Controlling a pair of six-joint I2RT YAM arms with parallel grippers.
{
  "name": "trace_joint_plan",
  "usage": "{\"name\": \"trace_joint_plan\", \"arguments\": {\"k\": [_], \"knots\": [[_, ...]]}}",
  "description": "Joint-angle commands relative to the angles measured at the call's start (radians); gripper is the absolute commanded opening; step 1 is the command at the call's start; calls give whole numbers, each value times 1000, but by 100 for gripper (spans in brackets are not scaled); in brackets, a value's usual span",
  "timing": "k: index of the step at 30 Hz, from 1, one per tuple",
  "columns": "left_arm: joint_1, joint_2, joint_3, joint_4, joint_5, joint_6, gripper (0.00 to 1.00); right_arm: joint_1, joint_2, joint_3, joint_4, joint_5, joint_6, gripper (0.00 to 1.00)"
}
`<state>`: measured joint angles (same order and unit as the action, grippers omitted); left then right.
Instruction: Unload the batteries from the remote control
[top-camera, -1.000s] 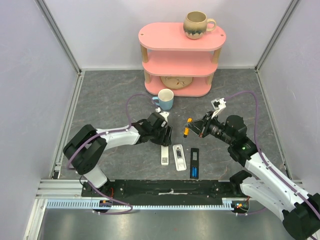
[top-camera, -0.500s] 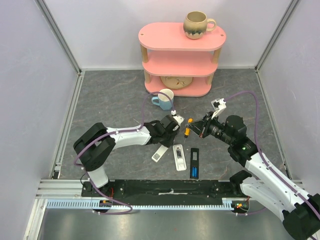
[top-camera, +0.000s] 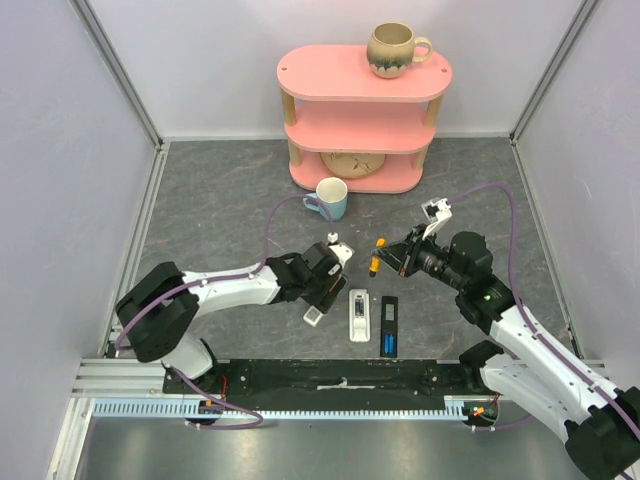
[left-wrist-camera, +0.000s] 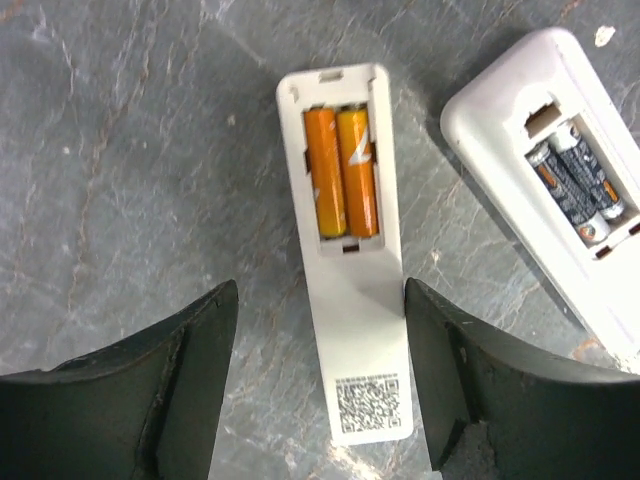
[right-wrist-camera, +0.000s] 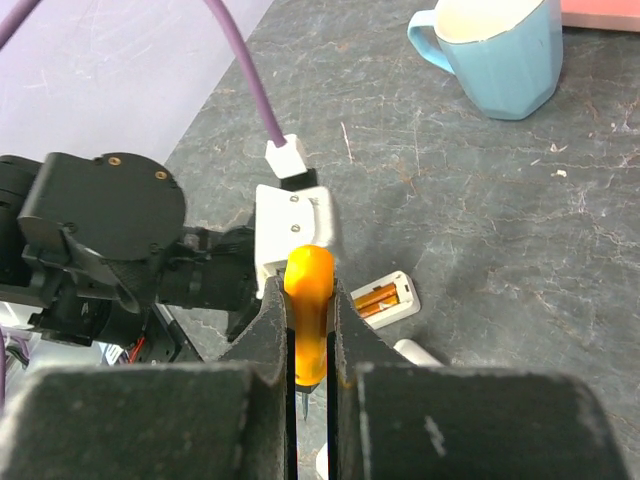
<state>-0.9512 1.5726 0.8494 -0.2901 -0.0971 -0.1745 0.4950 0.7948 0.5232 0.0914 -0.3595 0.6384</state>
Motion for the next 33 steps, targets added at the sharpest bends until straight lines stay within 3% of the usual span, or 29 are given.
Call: {"name": "trace_joint_plan", "arguments": {"k": [1,11,17,20,26,33], "knots": [[-6,-81,-59,2,-6,-100,72,-3,-3,-15,39,13,-16,0],[-20,-195,-243,126,56,-154,63,-3,81,-92,237,-29,46,0],[-20,-178,-243,137,69,-146,34,-1,170,-117,404,-38,46,0],[-20,-172,-251,144,66,-155,24,0,221,-118,494,-33,35,0],[-20,-175,-266,154,47,-172,11,63,352,-95,602,100,-25,0],[-18,-183,-269,146,5,-191,8,193,478,-74,694,348,-88,0]]}}
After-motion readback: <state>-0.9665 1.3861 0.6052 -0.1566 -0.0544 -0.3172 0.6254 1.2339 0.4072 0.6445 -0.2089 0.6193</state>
